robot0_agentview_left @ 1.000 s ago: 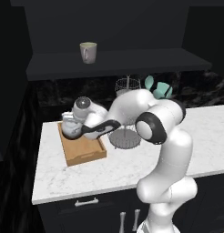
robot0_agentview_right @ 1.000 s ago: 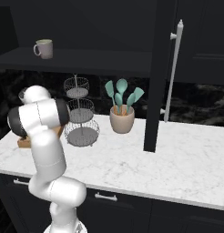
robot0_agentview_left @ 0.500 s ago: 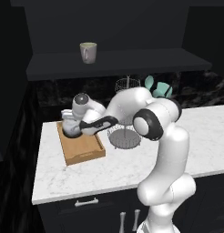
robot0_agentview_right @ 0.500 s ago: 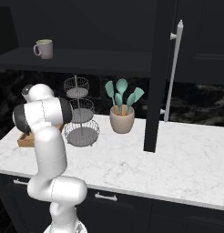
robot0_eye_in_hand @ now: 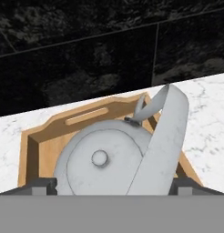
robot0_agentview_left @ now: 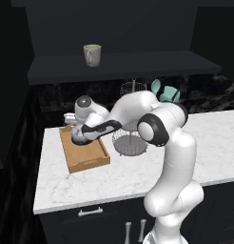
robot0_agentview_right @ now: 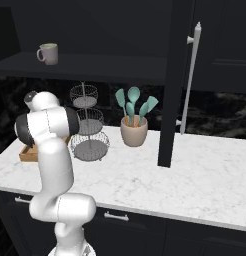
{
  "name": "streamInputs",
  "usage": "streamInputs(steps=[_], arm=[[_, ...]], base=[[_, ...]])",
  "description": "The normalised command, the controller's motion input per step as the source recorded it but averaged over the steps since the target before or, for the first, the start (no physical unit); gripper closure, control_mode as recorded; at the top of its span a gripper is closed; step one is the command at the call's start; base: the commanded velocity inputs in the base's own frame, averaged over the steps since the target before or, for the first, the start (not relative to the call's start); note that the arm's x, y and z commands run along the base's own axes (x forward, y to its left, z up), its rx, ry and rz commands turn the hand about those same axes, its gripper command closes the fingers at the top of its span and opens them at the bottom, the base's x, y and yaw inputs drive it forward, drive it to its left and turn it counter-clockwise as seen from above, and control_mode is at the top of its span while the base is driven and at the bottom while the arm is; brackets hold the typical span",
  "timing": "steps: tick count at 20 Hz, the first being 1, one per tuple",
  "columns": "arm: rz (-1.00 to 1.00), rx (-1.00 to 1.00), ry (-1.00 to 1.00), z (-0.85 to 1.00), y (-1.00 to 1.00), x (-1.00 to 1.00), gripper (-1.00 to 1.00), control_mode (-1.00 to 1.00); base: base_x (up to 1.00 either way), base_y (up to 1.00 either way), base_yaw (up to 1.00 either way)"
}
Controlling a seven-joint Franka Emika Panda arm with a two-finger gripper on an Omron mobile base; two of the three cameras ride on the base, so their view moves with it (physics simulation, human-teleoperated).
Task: Pick the kettle from the counter and place it on the tray. Then pick the mug from the cabinet and place it on the tray. Then close the cabinet doors.
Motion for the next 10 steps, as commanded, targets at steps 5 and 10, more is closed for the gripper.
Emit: streamInputs(steps=[5,10], arm=[[-0.05,0.0,0.0,-0.11,0.0,-0.06,-1.0,-1.0],[-0.09,0.0,0.0,-0.01,0.09,-0.16,-1.0,-1.0]], base=[[0.0,0.0,0.0],[0.0,0.0,0.0]])
